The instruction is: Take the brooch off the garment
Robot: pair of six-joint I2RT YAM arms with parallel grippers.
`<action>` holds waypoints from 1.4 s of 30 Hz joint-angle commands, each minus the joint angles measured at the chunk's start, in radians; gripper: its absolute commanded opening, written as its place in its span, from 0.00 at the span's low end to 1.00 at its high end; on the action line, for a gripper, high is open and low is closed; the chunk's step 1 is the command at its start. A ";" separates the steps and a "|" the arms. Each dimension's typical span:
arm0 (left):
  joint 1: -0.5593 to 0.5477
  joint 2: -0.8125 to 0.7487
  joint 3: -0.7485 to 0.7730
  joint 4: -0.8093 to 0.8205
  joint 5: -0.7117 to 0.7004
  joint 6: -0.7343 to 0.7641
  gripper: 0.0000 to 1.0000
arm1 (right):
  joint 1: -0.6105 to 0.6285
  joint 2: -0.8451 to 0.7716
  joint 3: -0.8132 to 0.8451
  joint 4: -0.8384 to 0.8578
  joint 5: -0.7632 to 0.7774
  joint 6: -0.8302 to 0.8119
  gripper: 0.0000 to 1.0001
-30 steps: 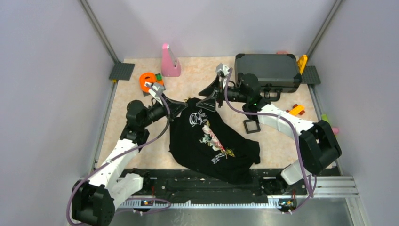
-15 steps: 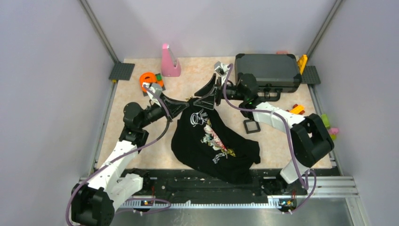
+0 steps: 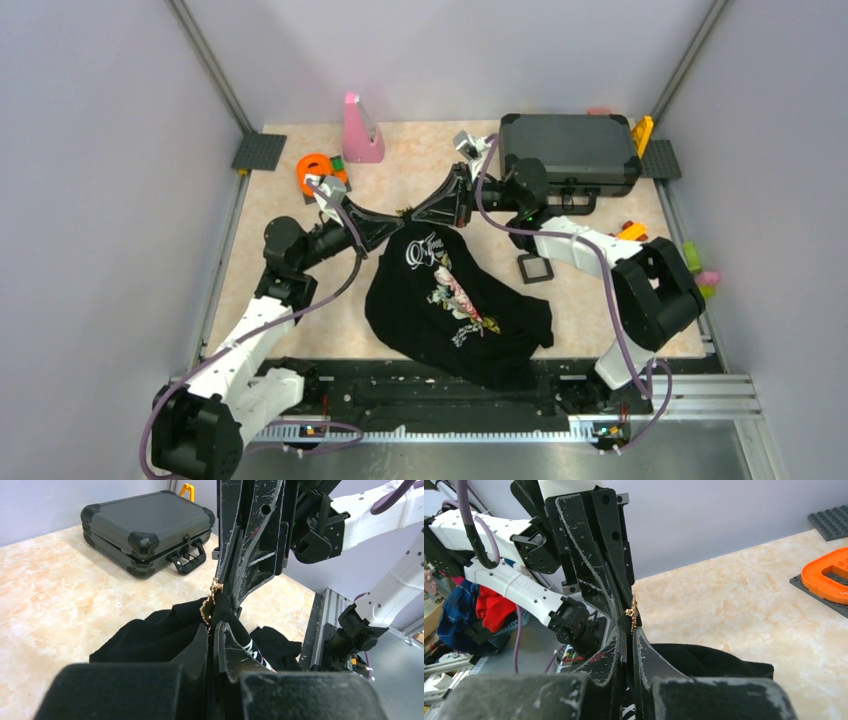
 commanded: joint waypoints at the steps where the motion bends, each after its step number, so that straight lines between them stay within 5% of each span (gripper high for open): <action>1: -0.005 0.006 0.015 0.025 -0.012 -0.045 0.17 | 0.000 -0.005 0.067 0.004 -0.080 -0.012 0.00; 3: -0.005 -0.018 -0.004 0.014 -0.009 -0.081 0.30 | -0.011 -0.002 0.091 -0.068 -0.118 -0.042 0.00; 7: -0.005 -0.069 -0.068 0.065 0.008 -0.149 0.35 | -0.019 -0.054 0.077 -0.238 -0.136 -0.162 0.00; 18: -0.005 -0.144 -0.032 0.011 0.106 -0.121 0.27 | -0.005 -0.213 0.041 -0.533 -0.157 -0.364 0.00; 29: -0.023 -0.013 0.014 0.157 0.280 -0.204 0.34 | 0.054 -0.200 0.169 -0.813 -0.137 -0.536 0.00; 34: -0.042 -0.007 0.023 0.132 0.274 -0.181 0.20 | 0.069 -0.195 0.185 -0.842 -0.125 -0.557 0.00; 37: -0.050 -0.001 0.030 0.109 0.264 -0.167 0.00 | 0.076 -0.193 0.188 -0.849 -0.121 -0.561 0.00; 40: -0.062 -0.001 0.041 0.052 0.248 -0.125 0.00 | 0.081 -0.193 0.190 -0.852 -0.111 -0.564 0.00; 42: -0.063 -0.022 0.046 -0.014 0.194 -0.080 0.00 | 0.081 -0.198 0.184 -0.864 -0.077 -0.564 0.24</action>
